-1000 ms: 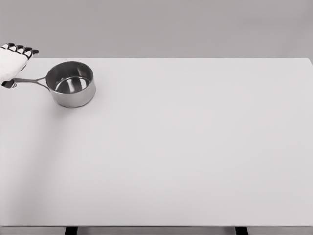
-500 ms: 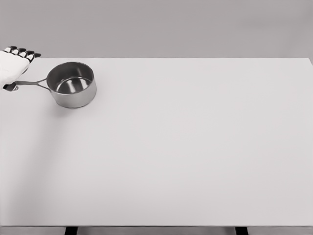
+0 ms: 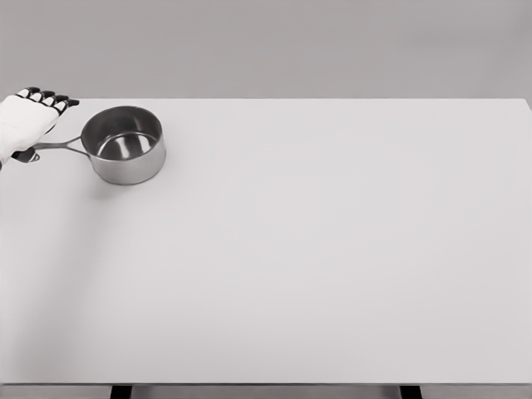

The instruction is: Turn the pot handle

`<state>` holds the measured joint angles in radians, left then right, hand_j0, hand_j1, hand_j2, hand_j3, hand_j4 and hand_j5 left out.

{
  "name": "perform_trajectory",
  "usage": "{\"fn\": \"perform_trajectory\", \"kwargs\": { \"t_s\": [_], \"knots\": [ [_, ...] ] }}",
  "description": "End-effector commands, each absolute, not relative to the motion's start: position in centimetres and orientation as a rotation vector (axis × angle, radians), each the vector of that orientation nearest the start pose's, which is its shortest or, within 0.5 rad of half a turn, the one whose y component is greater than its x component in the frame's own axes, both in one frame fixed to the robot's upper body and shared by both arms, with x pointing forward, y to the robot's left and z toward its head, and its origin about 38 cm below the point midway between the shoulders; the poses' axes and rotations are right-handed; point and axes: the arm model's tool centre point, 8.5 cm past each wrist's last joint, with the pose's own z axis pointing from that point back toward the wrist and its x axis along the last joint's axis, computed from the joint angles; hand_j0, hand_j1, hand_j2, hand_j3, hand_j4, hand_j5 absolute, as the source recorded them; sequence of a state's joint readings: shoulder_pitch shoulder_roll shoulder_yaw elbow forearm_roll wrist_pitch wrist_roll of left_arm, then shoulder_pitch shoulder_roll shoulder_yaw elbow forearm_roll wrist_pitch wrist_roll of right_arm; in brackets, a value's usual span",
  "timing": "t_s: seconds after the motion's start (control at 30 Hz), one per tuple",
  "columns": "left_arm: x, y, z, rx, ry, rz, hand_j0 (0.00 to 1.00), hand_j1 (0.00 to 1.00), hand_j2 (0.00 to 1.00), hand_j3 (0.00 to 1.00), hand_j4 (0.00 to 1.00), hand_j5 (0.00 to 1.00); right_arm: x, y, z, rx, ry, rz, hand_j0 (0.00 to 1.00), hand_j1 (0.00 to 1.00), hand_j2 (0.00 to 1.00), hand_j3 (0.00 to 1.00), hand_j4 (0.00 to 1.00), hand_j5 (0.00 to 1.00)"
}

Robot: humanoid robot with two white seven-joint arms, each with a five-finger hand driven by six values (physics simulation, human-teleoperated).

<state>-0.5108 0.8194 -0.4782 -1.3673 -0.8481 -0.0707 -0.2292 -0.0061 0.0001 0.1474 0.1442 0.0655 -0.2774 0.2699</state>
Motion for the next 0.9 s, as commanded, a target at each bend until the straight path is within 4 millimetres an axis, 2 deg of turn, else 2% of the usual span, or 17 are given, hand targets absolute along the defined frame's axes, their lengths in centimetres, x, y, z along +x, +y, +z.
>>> {"fn": "perform_trajectory", "kwargs": {
  "t_s": [0.0,0.5,0.87],
  "knots": [
    [46.15,39.87,19.97,1.145,-1.050,-1.685,1.00,1.00,1.00,1.00,1.00,1.00,-2.16,-25.00,-25.44,0.205,-0.099,0.233,1.00,1.00,1.00,1.00,1.00,1.00],
    [46.00,39.95,19.61,1.125,-1.054,-1.678,1.00,1.00,1.00,1.00,1.00,1.00,-2.16,-25.00,-25.44,0.205,-0.099,0.233,1.00,1.00,1.00,1.00,1.00,1.00],
    [45.92,39.96,19.30,1.023,-1.108,-1.604,1.00,1.00,1.00,1.00,1.00,1.00,-2.16,-25.00,-25.44,0.205,-0.099,0.233,1.00,1.00,1.00,1.00,1.00,1.00]
  ]
}}
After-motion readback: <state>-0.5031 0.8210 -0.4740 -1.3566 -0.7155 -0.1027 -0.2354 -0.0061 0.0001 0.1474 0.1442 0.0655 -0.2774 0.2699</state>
